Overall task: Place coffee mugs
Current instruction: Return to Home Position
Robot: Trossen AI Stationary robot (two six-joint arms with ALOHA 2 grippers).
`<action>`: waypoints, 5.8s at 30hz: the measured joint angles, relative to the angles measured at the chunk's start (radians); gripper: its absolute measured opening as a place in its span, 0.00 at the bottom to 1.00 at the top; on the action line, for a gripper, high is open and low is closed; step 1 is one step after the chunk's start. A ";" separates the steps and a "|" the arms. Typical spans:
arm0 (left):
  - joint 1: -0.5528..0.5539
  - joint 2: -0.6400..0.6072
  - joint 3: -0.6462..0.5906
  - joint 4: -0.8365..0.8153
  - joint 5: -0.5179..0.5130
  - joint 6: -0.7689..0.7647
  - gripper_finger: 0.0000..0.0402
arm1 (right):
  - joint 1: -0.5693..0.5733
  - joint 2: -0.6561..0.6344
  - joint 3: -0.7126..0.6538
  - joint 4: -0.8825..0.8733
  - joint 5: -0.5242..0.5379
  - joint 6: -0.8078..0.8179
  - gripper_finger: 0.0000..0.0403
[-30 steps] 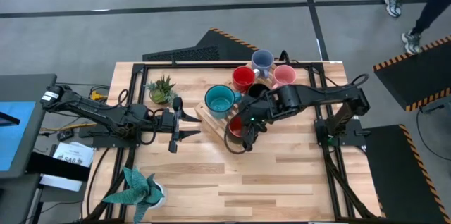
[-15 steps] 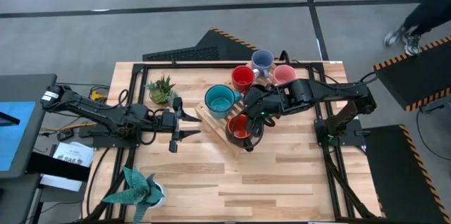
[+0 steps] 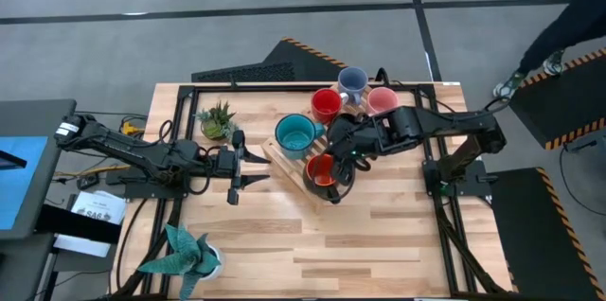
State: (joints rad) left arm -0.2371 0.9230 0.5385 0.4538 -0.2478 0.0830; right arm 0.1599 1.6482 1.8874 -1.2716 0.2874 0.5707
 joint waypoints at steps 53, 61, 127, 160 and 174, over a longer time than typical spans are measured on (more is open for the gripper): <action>0.013 -0.081 0.000 -0.060 -0.028 0.018 0.39 | 0.358 -0.515 -0.520 -0.165 0.452 0.356 0.57; 0.063 -0.144 0.000 -0.196 -0.055 0.030 0.39 | 0.363 -0.675 -0.734 -0.031 0.439 0.331 0.55; 0.187 -0.723 -0.530 -0.187 0.207 0.108 0.00 | 0.029 -1.554 -1.730 1.188 -0.036 -0.412 0.05; 0.187 -0.722 -0.531 -0.246 0.155 0.088 0.00 | -0.049 -1.629 -1.855 1.240 -0.185 -0.554 0.06; 0.187 -0.714 -0.521 -0.444 0.162 0.094 0.00 | -0.049 -1.629 -1.857 1.247 -0.184 -0.553 0.10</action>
State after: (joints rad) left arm -0.0498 0.2092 0.0170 0.0102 -0.0855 0.1766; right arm 0.1104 0.0193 0.0303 -0.0246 0.1036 0.0177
